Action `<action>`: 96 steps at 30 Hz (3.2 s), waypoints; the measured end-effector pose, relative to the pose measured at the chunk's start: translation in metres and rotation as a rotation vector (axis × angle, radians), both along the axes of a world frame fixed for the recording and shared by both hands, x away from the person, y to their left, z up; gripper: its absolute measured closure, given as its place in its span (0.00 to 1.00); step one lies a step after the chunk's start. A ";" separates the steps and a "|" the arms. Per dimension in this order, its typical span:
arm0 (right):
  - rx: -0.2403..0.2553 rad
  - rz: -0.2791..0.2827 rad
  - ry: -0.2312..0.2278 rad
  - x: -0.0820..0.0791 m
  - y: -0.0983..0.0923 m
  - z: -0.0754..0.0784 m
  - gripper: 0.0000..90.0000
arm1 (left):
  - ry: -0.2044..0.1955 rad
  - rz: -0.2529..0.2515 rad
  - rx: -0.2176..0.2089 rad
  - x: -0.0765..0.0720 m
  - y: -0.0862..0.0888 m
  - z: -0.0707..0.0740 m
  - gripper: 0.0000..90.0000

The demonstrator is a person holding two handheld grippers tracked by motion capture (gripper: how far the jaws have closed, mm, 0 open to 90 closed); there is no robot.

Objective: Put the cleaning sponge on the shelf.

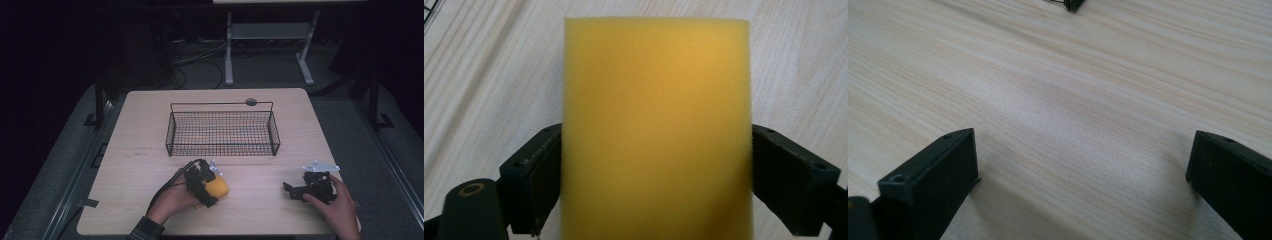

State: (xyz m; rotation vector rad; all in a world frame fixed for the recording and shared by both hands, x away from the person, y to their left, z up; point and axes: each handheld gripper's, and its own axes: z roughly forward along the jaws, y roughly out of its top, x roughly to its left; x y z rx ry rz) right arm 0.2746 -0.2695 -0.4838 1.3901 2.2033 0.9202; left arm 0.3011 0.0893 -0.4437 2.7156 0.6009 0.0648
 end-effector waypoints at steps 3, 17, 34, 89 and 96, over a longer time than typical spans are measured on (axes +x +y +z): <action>0.000 0.000 0.001 0.000 0.000 0.000 0.00 | -0.001 0.001 0.006 0.000 0.001 0.000 0.16; -0.001 0.000 0.000 0.000 0.000 0.000 0.00 | 0.008 0.004 -0.015 0.001 0.003 0.001 0.24; -0.001 0.001 0.001 0.000 0.000 0.000 0.00 | 0.015 0.033 -0.084 0.002 0.014 0.022 0.25; 0.000 0.000 0.000 0.000 0.000 0.000 0.00 | -0.043 0.116 -0.113 0.038 0.050 0.094 0.25; 0.000 0.000 0.001 0.000 0.000 0.000 0.00 | -0.049 0.115 -0.120 0.046 0.049 0.101 0.25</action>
